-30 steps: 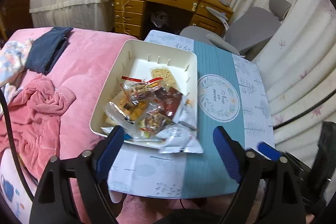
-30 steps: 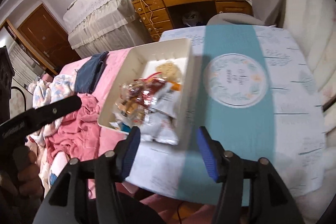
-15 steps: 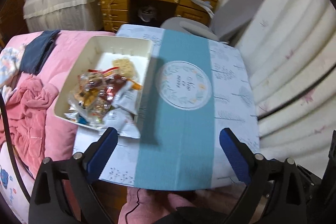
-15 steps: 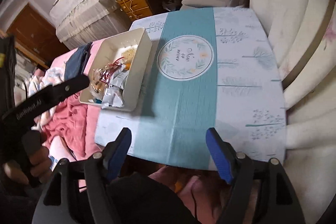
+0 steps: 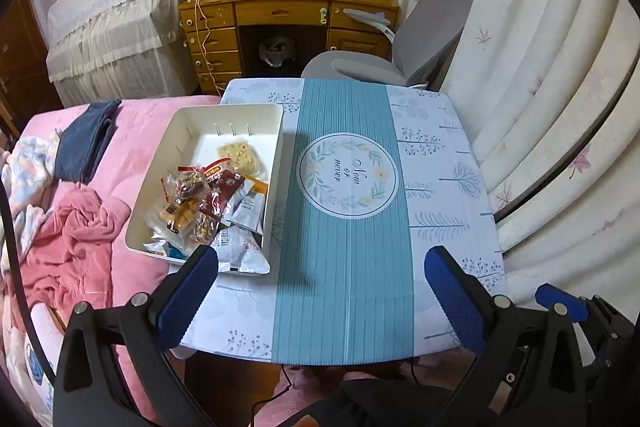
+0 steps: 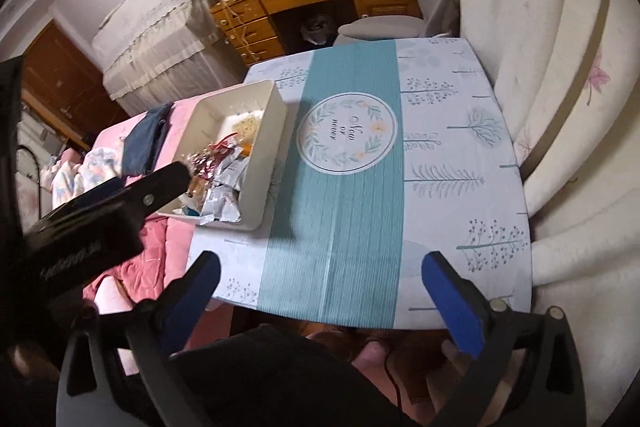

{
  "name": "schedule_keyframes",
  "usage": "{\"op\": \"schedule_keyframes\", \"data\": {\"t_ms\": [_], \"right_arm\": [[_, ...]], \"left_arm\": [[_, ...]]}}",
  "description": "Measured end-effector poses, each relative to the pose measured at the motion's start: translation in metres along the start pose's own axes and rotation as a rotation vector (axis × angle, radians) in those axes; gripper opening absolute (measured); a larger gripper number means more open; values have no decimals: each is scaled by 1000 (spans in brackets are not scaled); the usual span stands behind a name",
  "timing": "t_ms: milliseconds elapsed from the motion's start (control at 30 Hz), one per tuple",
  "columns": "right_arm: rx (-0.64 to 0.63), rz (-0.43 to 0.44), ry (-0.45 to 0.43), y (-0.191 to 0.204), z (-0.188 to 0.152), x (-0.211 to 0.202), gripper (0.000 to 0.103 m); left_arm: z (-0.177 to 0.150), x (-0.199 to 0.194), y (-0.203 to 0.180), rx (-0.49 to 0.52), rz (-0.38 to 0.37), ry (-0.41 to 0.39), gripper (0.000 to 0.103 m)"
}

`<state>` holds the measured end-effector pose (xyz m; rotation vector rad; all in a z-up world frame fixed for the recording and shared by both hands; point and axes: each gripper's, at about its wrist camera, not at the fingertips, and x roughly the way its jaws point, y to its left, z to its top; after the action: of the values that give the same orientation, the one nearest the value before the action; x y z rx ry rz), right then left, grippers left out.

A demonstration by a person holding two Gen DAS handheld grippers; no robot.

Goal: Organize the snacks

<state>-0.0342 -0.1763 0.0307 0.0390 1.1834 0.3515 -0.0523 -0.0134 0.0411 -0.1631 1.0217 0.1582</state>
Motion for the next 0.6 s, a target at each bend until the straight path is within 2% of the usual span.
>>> {"op": "schedule_keyframes", "data": {"t_ms": [300, 600], "right_arm": [[57, -11, 28, 6, -5, 19, 103], [83, -24, 67, 15, -10, 32, 103]], "left_arm": [[-6, 5, 13, 4, 55, -14, 103], [-9, 9, 20, 27, 27, 0, 103]]}}
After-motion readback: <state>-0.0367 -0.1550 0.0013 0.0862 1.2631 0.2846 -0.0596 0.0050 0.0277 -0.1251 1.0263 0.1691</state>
